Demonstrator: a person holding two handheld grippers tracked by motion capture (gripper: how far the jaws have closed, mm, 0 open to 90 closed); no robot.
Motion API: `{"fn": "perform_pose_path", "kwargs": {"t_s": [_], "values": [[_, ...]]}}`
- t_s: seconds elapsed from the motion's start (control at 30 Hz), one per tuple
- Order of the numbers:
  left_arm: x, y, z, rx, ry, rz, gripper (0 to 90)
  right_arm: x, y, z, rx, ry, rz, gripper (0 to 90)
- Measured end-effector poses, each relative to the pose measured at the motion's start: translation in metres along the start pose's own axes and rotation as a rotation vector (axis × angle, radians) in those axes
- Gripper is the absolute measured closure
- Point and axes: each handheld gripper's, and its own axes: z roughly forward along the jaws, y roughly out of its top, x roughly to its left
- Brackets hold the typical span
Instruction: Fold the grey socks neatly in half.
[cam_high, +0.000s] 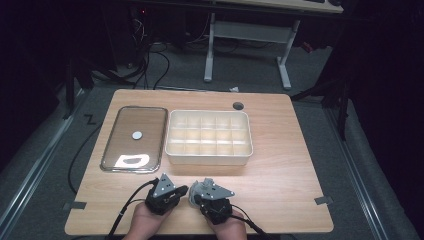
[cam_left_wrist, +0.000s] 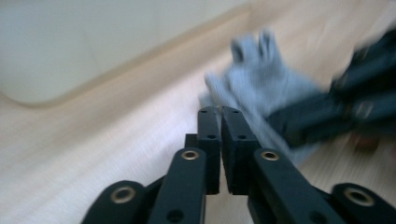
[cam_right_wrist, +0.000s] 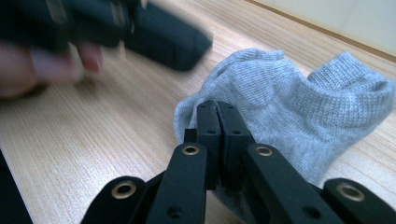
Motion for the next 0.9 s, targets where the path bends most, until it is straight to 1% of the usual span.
{"fn": "perform_pose_path", "kwargs": {"t_s": [0.07, 0.1, 0.13, 0.17, 0.23, 0.27, 0.3, 0.37, 0.4, 0.43, 0.47, 0.5, 0.57, 0.6, 0.63, 0.73, 0.77, 0.8, 0.83, 0.9], "values": [[-0.002, 0.010, -0.004, -0.054, -0.021, -0.024, 90.0, -0.001, 0.001, 0.000, 0.005, 0.006, 0.002, 89.5], [-0.005, 0.014, -0.003, -0.067, -0.033, -0.031, 90.0, -0.001, 0.001, 0.000, 0.009, 0.010, 0.003, 89.5], [-0.007, 0.017, 0.000, -0.066, -0.046, -0.031, 90.0, -0.002, 0.002, 0.000, 0.009, 0.014, 0.000, 89.5], [-0.010, 0.019, 0.005, -0.057, -0.061, -0.031, 90.0, -0.002, 0.002, 0.001, 0.008, 0.017, -0.001, 89.4], [-0.014, 0.021, 0.017, -0.030, -0.070, -0.025, 90.0, -0.002, 0.002, 0.001, 0.009, 0.017, -0.004, 89.5], [-0.013, 0.020, 0.026, 0.000, -0.081, -0.048, 90.0, -0.002, 0.002, 0.001, 0.010, 0.017, -0.005, 89.5], [-0.012, 0.020, 0.031, 0.018, -0.087, -0.062, 90.0, -0.002, 0.002, 0.001, 0.012, 0.016, -0.002, 89.5], [-0.007, 0.016, 0.042, 0.076, -0.059, -0.045, 90.0, -0.001, 0.003, 0.001, 0.014, 0.016, -0.004, 89.4], [-0.005, 0.013, 0.046, 0.096, -0.048, -0.036, 90.0, -0.001, 0.004, 0.001, 0.017, 0.013, -0.014, 89.3], [-0.002, 0.010, 0.047, 0.106, -0.045, -0.031, 90.0, 0.000, 0.004, 0.000, 0.016, 0.007, -0.013, 89.1], [0.000, 0.008, 0.047, 0.103, -0.043, -0.036, 90.0, 0.000, 0.005, -0.004, 0.008, 0.004, -0.016, 88.9], [0.001, 0.008, 0.046, 0.106, -0.043, -0.040, 90.0, -0.001, 0.005, -0.010, -0.017, 0.002, -0.015, 88.8], [0.000, 0.008, 0.045, 0.104, -0.037, -0.034, 90.0, -0.004, 0.004, -0.023, -0.064, -0.021, -0.001, 88.6], [0.000, 0.008, 0.045, 0.107, -0.034, -0.026, 90.0, -0.006, 0.003, -0.028, -0.074, -0.034, 0.009, 88.5], [-0.001, 0.007, 0.045, 0.102, -0.037, -0.027, 90.0, -0.009, 0.002, -0.031, -0.081, -0.039, 0.012, 88.1], [-0.001, 0.005, 0.046, 0.098, -0.038, -0.020, 90.0, -0.014, -0.004, -0.030, -0.047, -0.040, 0.023, 86.5], [-0.001, 0.005, 0.046, 0.096, -0.039, -0.030, 90.0, -0.014, -0.006, -0.028, -0.032, -0.036, 0.026, 85.8], [-0.002, 0.007, 0.046, 0.095, -0.040, -0.043, 90.0, -0.015, -0.009, -0.024, -0.004, -0.030, 0.022, 85.7], [-0.004, 0.010, 0.044, 0.091, -0.039, -0.045, 89.9, -0.014, -0.011, -0.020, 0.022, -0.025, 0.022, 85.8], [-0.012, 0.017, 0.038, 0.055, -0.051, -0.033, 89.2, -0.013, -0.012, -0.017, 0.011, -0.025, 0.009, 86.2]]}}
